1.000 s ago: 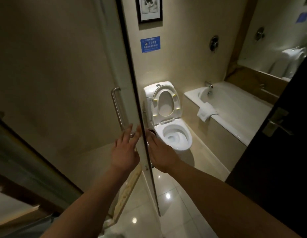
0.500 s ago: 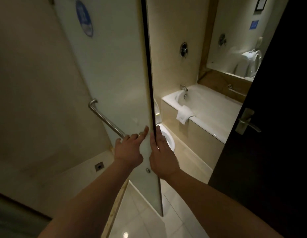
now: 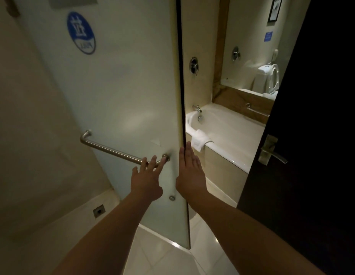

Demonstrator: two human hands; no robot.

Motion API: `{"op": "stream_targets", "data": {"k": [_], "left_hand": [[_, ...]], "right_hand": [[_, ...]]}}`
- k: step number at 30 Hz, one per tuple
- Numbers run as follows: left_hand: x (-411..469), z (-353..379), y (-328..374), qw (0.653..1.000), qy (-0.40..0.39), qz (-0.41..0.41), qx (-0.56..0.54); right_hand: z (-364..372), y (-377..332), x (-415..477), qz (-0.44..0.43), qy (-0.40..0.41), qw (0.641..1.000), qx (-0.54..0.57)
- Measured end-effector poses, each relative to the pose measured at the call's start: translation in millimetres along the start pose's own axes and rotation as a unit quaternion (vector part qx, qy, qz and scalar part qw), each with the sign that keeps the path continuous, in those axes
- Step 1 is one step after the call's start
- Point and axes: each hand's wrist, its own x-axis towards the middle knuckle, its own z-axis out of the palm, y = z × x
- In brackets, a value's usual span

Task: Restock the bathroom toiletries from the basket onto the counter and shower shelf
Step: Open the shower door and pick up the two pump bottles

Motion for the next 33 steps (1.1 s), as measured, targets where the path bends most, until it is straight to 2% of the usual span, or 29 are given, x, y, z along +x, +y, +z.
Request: {"op": "stream_targets", "data": {"k": [3, 6, 13, 16, 21, 33], "left_hand": [[13, 0, 2, 1.000, -0.005, 0.001, 0.015], [28, -2, 3, 1.000, 0.000, -0.001, 0.008], [81, -16, 8, 0.999, -0.004, 0.012, -0.037], [96, -16, 7, 0.998, -0.015, 0.007, -0.064], [110, -4, 12, 0.992, -0.023, -0.009, -0.120], [137, -14, 4, 0.986, -0.044, -0.008, -0.162]], "right_hand": [[-5, 10, 21, 0.015, 0.005, 1.000, -0.018], [-5, 16, 37, 0.020, 0.045, 0.997, -0.060], [18, 29, 66, 0.039, -0.082, 0.993, -0.072], [24, 34, 81, 0.033, -0.088, 0.994, -0.055], [32, 42, 104, -0.026, -0.106, 0.992, -0.056], [41, 53, 133, -0.020, -0.141, 0.990, -0.021]]}}
